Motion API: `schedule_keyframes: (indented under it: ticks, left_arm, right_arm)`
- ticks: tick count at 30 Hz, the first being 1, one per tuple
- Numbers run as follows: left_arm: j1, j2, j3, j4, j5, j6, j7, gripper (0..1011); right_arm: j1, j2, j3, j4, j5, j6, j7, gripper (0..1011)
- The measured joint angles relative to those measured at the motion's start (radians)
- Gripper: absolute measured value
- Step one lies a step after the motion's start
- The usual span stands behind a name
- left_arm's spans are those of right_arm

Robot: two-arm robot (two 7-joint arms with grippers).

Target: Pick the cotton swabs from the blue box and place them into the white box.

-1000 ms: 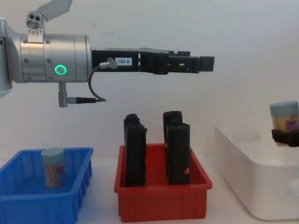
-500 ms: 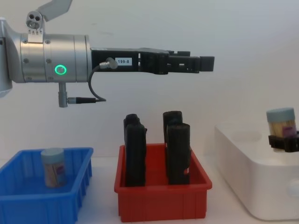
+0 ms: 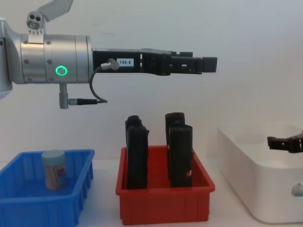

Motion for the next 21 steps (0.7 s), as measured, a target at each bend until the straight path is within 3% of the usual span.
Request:
schedule_keyframes:
  ticks: [3,21]
  left_arm:
    - [0.0,0.0,0.0,0.0,0.0,0.0,0.0,1004]
    - [0.0,0.0,0.0,0.0,0.0,0.0,0.0,1004]
  right_arm:
    - [-0.002,0.0,0.001,-0.001,0.0,-0.01,-0.001,1001]
    - [-0.035,0.011,0.012,-0.064,0.001,-0.097,-0.015,1001]
